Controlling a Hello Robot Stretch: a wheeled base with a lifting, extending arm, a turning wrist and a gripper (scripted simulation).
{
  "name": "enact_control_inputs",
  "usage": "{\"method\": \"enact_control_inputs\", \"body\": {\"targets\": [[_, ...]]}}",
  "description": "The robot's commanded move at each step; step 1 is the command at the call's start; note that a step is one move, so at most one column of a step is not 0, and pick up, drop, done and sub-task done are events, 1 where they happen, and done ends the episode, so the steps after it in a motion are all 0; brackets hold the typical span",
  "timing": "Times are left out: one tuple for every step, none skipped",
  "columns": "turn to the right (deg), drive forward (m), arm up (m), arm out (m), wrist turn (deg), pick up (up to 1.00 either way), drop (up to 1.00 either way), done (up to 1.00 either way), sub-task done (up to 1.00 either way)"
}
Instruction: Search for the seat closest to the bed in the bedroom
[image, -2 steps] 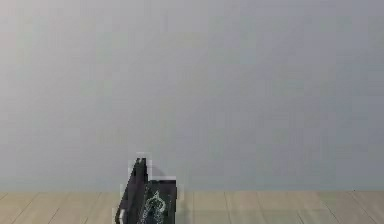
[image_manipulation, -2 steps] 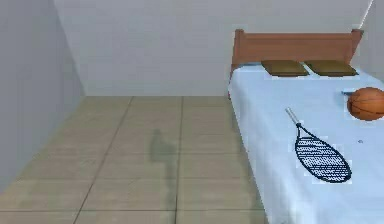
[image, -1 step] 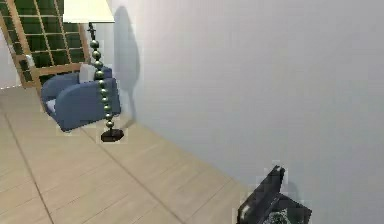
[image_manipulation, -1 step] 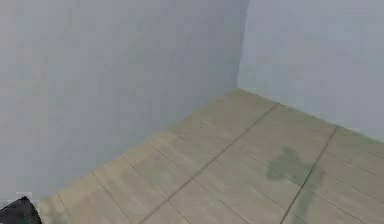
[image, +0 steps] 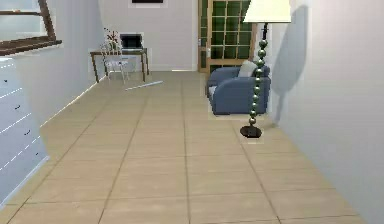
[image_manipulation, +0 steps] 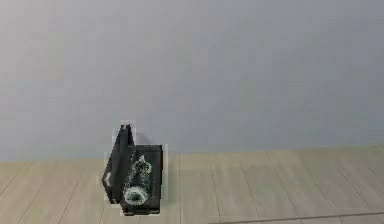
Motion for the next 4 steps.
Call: {"method": "enact_control_inputs", "body": {"targets": [[0.0, 1.00, 0.00, 0.00, 0.0, 0.00, 0.00, 0.00, 0.00], [0.0, 1.00, 0.00, 0.00, 0.0, 0.00, 0.00, 0.00, 0.00], [0.0, 0.25, 0.00, 0.00, 0.0, 0.00, 0.00, 0.00, 0.00], [30.0, 0.00, 0.00, 0.00, 0.0, 0.00, 0.00, 0.00, 0.00]]}}
